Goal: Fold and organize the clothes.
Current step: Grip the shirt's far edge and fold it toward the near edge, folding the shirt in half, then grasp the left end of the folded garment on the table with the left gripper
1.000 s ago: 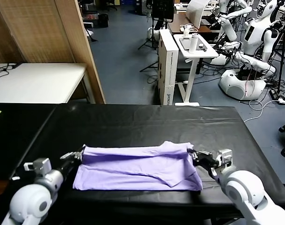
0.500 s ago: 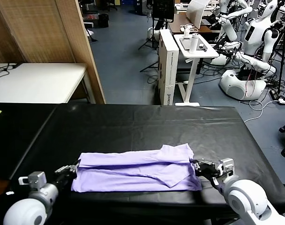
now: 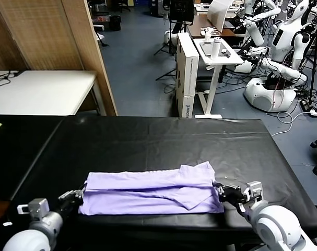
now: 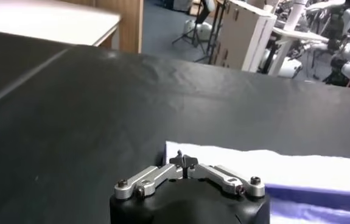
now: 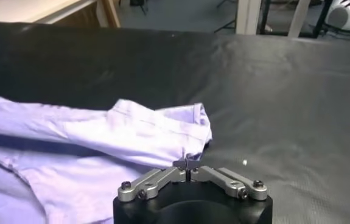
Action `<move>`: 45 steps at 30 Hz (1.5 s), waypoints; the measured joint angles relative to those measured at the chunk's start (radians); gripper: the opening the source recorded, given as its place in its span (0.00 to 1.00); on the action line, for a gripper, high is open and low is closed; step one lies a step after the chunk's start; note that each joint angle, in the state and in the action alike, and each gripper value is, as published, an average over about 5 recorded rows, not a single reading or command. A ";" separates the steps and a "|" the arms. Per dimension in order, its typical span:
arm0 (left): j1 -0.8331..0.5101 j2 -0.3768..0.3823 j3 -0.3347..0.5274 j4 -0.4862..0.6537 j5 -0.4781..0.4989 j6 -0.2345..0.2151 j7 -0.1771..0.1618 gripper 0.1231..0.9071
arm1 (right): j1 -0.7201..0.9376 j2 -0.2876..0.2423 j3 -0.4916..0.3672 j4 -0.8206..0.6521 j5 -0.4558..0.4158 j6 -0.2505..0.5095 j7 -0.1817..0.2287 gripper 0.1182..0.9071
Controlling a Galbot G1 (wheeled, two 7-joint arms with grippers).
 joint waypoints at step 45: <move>-0.170 -0.064 0.067 0.151 0.046 -0.007 -0.034 0.27 | 0.293 0.189 -0.075 -0.287 -0.072 0.054 -0.018 0.07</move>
